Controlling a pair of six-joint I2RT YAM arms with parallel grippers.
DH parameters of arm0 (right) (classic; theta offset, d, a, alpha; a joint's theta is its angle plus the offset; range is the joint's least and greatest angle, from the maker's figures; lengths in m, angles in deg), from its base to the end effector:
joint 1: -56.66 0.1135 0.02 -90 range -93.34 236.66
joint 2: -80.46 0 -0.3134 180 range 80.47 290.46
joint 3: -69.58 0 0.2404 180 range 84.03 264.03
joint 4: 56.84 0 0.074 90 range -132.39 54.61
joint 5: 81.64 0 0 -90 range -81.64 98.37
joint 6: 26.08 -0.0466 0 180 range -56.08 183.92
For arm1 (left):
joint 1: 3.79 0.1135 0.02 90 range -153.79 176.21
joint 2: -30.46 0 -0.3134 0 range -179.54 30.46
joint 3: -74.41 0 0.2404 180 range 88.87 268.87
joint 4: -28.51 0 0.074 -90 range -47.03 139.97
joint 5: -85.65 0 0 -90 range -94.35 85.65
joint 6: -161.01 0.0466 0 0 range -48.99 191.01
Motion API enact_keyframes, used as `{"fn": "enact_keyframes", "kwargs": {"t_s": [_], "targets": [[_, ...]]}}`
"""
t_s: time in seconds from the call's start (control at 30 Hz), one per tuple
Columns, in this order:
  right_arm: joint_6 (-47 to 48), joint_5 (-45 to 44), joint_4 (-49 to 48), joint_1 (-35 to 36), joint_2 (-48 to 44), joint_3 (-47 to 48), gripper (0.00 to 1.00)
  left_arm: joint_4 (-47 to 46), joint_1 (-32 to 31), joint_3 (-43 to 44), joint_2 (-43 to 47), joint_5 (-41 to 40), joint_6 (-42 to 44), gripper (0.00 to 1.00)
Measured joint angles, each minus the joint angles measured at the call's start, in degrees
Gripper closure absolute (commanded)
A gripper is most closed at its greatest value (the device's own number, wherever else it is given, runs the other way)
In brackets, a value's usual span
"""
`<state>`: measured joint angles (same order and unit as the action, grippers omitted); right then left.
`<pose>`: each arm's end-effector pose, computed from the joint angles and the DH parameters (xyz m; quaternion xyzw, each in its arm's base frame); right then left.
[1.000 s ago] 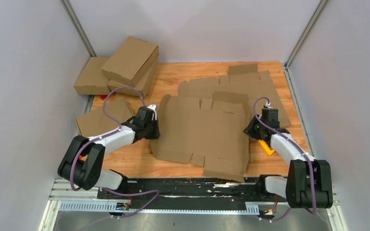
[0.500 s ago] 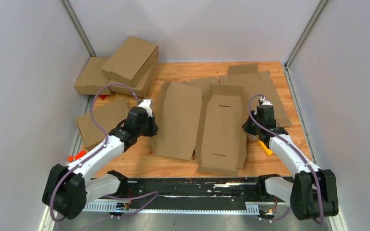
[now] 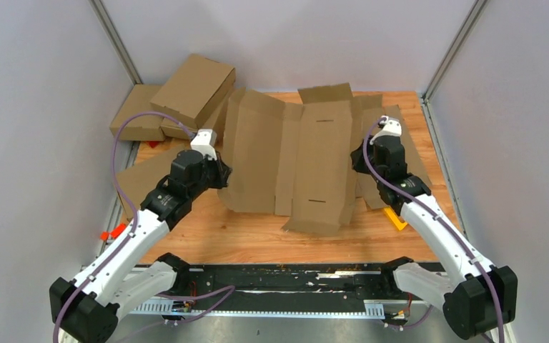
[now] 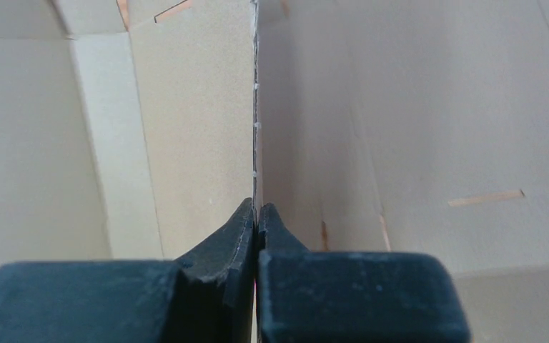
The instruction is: Fold the paper box
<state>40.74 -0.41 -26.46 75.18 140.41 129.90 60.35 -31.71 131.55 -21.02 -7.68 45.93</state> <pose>0.1989 0.0591 0.3263 0.0733 0.8613 0.1155 0.4894 0.1534 -0.0782 0.3292 0.0057 0.8486 -0.2137 0.4839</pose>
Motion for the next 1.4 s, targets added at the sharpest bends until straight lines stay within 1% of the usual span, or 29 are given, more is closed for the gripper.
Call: {"fn": "enact_keyframes", "kwargs": {"t_s": [0.17, 0.27, 0.33, 0.4, 0.5, 0.67, 0.73, 0.83, 0.97, 1.17, 1.23, 1.3, 1.4], "targets": [[1.3, -0.8, -2.8, 3.3, 0.9, 4.9, 1.00, -2.1, -1.0, 2.9, 0.1, 0.0, 0.4, 1.00], [2.3, -1.0, -6.7, 3.9, 0.4, 4.7, 1.00, -4.2, -1.4, 3.0, 1.5, 0.0, 1.1, 1.00], [3.0, -1.7, -10.5, 3.9, -0.3, 2.7, 1.00, -6.2, -1.4, 2.1, 3.5, -0.2, 1.5, 1.00], [4.0, -3.4, -15.2, 4.0, -1.4, -1.0, 1.00, -8.8, -1.6, -0.4, 6.5, -0.8, 1.9, 1.00], [5.6, -6.1, -20.5, 4.4, -1.4, -6.0, 1.00, -14.3, -1.7, -7.4, 10.6, -1.7, 2.8, 1.00], [8.2, -10.2, -27.2, 6.0, 1.3, -13.1, 1.00, -21.2, -3.8, -17.9, 12.3, -3.2, 4.6, 1.00], [8.9, -11.8, -30.0, 6.8, 2.4, -15.1, 1.00, -23.3, -5.0, -20.7, 14.1, -3.9, 5.2, 1.00], [9.2, -14.4, -34.2, 7.7, 3.4, -17.7, 1.00, -25.8, -5.9, -22.7, 17.5, -3.8, 5.8, 1.00], [9.4, -17.2, -40.3, 9.9, 3.7, -20.3, 1.00, -29.4, -6.2, -22.9, 18.5, -2.0, 5.9, 1.00], [10.3, -21.7, -47.6, 13.3, 3.7, -22.6, 0.99, -32.9, -6.6, -22.9, 17.8, 3.2, 5.6, 1.00], [10.4, -24.2, -49.4, 14.4, 3.9, -23.4, 0.98, -34.1, -6.8, -22.9, 17.8, 5.2, 5.4, 1.00], [10.5, -27.4, -51.0, 15.8, 4.6, -23.7, 0.94, -34.9, -7.0, -22.9, 17.8, 7.2, 5.1, 1.00], [10.6, -32.1, -53.5, 17.9, 6.0, -24.0, 0.95, -35.8, -7.6, -22.9, 17.9, 9.4, 5.0, 1.00]]}}
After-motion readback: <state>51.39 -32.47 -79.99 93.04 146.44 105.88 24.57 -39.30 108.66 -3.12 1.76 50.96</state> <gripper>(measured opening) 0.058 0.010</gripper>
